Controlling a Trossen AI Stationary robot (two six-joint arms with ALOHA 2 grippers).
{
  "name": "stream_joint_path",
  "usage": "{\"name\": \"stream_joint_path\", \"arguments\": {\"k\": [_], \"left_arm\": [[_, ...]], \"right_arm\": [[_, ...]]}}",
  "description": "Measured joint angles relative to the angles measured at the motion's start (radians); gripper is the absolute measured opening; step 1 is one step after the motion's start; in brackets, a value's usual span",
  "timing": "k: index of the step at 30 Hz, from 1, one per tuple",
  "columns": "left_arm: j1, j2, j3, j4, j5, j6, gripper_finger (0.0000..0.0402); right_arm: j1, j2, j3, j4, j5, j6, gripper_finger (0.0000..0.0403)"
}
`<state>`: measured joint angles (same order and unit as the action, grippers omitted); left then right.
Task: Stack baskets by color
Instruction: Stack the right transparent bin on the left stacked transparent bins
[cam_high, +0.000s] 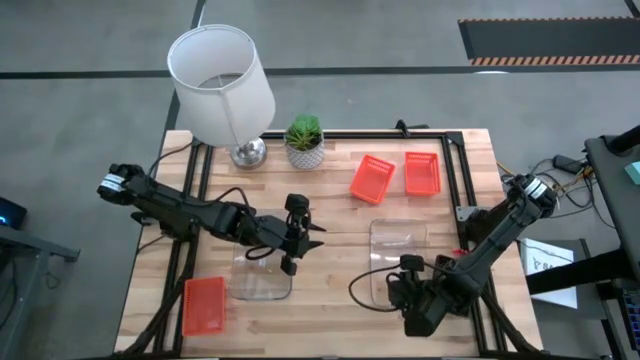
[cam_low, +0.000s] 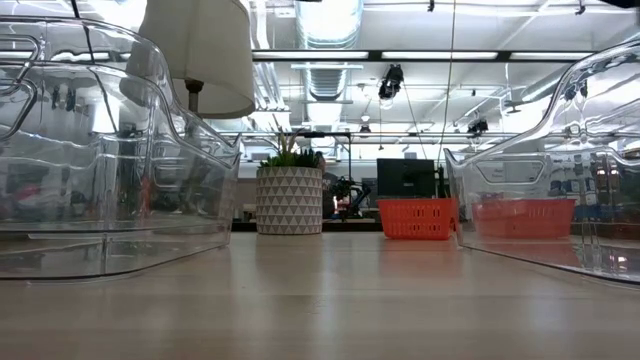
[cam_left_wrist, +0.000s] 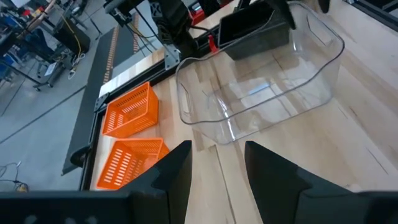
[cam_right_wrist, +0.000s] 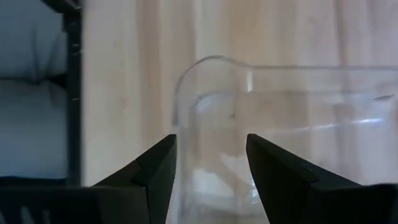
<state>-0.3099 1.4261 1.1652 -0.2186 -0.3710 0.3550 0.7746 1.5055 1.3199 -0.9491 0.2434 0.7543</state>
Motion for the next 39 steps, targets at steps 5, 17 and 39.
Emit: {"name": "stream_joint_path", "arguments": {"k": [5,17,39], "left_arm": [[0.0,0.0,0.003,0.001,0.0,0.0,0.0132],[0.0,0.0,0.003,0.009,0.0,-0.001,0.0132],[-0.085,0.0,0.003,0.02,-0.009,-0.004,0.0132]], "right_arm": [[0.007,0.026,0.0,0.049,-0.086,0.071,0.0176],[0.019,0.124,-0.001,0.034,-0.139,0.081,0.0154],[0.019,0.176,0.008,0.024,-0.049,-0.119,0.0009]]}}
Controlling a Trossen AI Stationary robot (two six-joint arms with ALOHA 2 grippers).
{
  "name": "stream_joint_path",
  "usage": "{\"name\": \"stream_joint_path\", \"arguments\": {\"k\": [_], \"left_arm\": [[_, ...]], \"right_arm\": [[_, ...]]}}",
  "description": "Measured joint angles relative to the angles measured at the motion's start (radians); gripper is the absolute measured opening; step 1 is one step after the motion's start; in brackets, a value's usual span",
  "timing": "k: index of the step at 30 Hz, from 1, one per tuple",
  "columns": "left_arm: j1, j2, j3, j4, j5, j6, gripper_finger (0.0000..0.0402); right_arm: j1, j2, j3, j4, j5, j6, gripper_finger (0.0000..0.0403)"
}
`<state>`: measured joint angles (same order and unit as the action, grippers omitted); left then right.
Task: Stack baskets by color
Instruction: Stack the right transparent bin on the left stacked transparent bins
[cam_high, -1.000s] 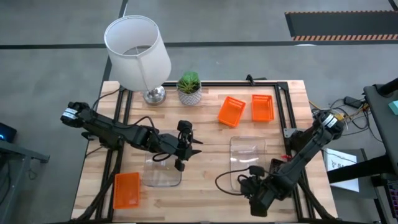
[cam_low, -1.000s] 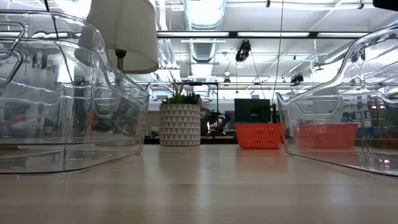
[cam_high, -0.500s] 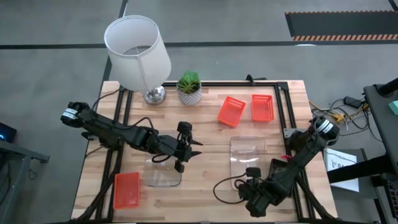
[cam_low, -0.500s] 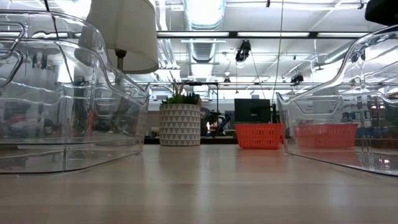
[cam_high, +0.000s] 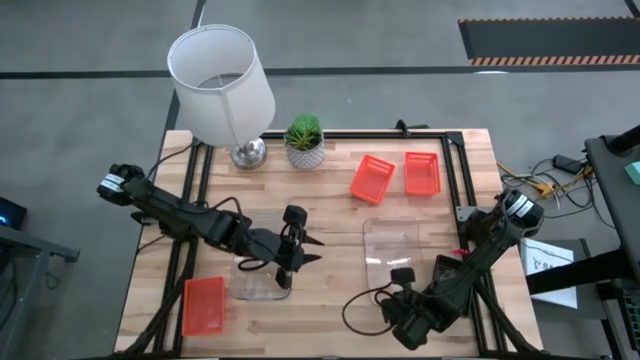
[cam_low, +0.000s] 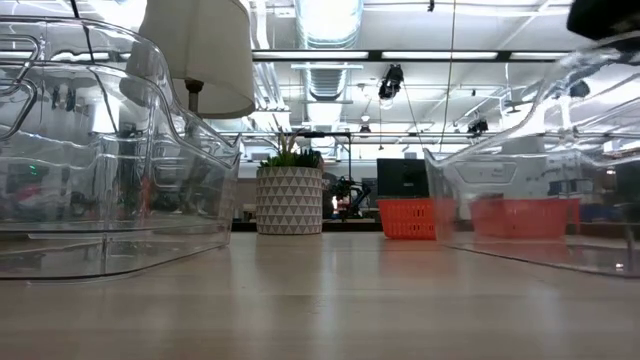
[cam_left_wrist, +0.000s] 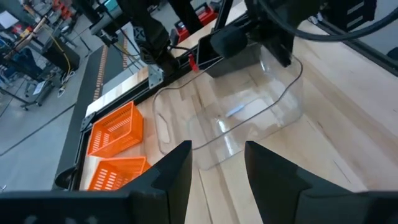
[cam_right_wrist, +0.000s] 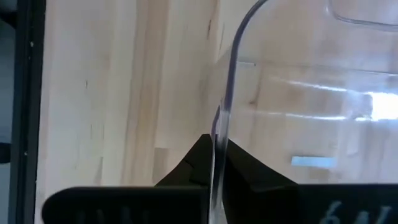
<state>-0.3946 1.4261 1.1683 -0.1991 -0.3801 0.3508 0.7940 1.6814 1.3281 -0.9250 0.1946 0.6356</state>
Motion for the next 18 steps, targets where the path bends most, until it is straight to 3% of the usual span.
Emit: {"name": "stream_joint_path", "arguments": {"k": [9,18], "left_arm": [[-0.031,-0.015,-0.001,-0.066,-0.153,-0.002,0.0132],[-0.082,-0.079,-0.014,-0.08,-0.19,-0.031,0.0132]], "right_arm": [[0.0,-0.004,0.094,-0.116,0.064,-0.045,0.0009],[-0.01,-0.004,0.165,-0.181,0.179,-0.118,0.0009]]}}
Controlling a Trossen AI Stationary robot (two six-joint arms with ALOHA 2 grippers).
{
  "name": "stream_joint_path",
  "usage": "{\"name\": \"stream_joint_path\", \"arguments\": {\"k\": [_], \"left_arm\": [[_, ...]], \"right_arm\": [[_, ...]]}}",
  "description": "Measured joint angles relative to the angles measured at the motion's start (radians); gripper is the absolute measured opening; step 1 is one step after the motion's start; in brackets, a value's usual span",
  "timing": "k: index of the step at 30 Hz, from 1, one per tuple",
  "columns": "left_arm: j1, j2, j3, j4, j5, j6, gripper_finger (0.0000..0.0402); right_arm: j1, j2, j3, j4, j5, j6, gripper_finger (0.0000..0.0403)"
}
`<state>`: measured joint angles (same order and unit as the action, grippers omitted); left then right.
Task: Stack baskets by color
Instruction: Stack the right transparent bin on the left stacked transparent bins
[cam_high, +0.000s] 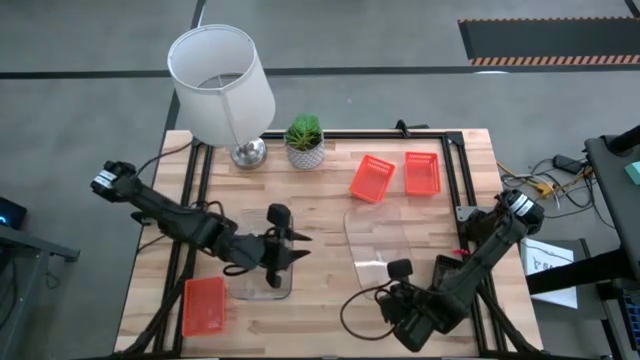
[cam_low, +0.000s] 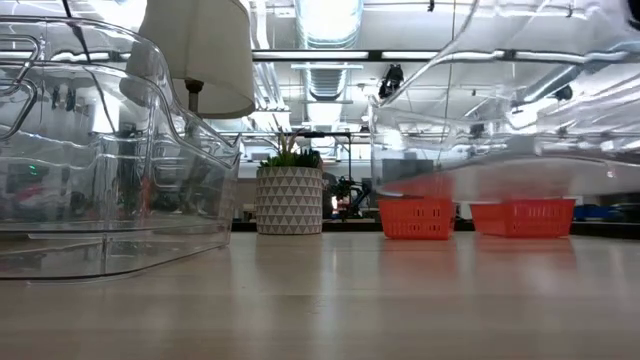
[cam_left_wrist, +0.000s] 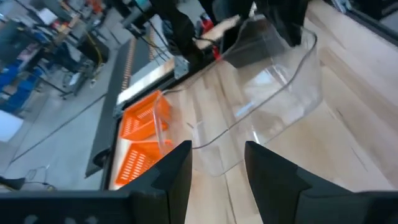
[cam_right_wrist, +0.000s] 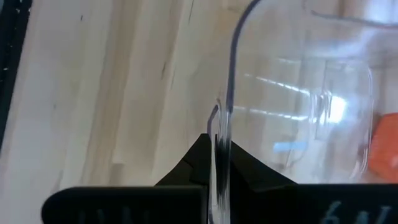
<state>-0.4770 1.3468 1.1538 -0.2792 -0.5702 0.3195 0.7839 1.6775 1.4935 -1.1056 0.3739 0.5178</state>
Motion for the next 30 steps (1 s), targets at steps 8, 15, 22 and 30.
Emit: {"name": "stream_joint_path", "arguments": {"k": [8,15,22,30], "left_arm": [[-0.08,-0.032,-0.008,0.001,-0.152,-0.024,0.0132],[-0.119,-0.096,-0.095,0.022,-0.21,-0.027,0.0132],[-0.145,-0.232,-0.218,0.098,-0.38,-0.026,0.0132],[-0.151,-0.397,-0.277,0.126,-0.452,0.006,0.0132]], "right_arm": [[-0.063,0.0,0.03,0.0,0.037,-0.099,0.0009],[-0.113,0.0,0.08,-0.005,0.072,-0.193,0.0009],[-0.164,0.022,0.186,-0.012,0.073,-0.286,0.0009],[-0.218,0.174,0.474,-0.117,0.061,-0.404,0.0009]]}}
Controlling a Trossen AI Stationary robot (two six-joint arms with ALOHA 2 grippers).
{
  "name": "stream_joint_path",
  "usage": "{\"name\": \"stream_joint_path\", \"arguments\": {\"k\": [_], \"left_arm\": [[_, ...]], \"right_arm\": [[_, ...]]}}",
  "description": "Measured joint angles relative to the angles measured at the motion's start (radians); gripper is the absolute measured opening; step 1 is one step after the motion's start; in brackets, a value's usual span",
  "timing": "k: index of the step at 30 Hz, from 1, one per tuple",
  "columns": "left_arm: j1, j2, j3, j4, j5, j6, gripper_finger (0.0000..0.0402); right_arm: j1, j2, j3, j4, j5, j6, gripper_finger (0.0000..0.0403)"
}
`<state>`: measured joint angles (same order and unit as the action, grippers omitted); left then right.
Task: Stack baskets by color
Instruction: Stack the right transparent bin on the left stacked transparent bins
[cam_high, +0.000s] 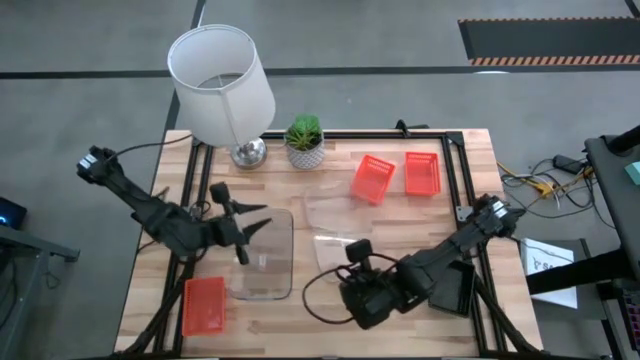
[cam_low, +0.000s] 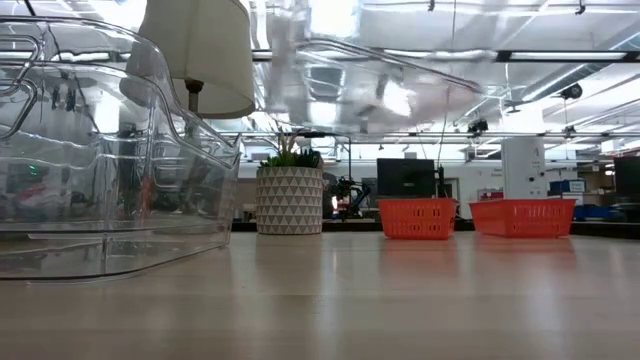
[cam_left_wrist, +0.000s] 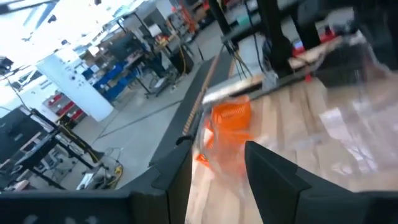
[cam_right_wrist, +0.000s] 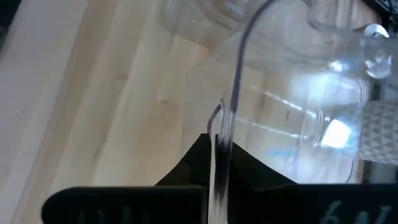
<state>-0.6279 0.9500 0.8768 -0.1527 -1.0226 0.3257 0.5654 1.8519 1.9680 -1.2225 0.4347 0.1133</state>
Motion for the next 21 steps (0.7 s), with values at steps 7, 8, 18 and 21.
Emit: {"name": "stream_joint_path", "arguments": {"k": [7,8,18,21], "left_arm": [[-0.016,-0.119,0.011,0.019,0.002,0.097,0.0132],[-0.017,-0.134,0.011,0.019,0.003,0.101,0.0132],[-0.017,-0.232,0.008,0.016,0.016,0.156,0.0132],[-0.017,-0.248,-0.001,0.016,0.081,0.155,0.0132]], "right_arm": [[-0.051,0.141,0.275,-0.135,0.003,-0.033,0.0008],[-0.057,0.163,0.313,-0.148,0.002,-0.039,0.0008],[-0.119,0.215,0.37,-0.117,0.025,0.003,0.0008],[-0.128,0.215,0.37,-0.099,0.038,-0.001,0.0008]]}}
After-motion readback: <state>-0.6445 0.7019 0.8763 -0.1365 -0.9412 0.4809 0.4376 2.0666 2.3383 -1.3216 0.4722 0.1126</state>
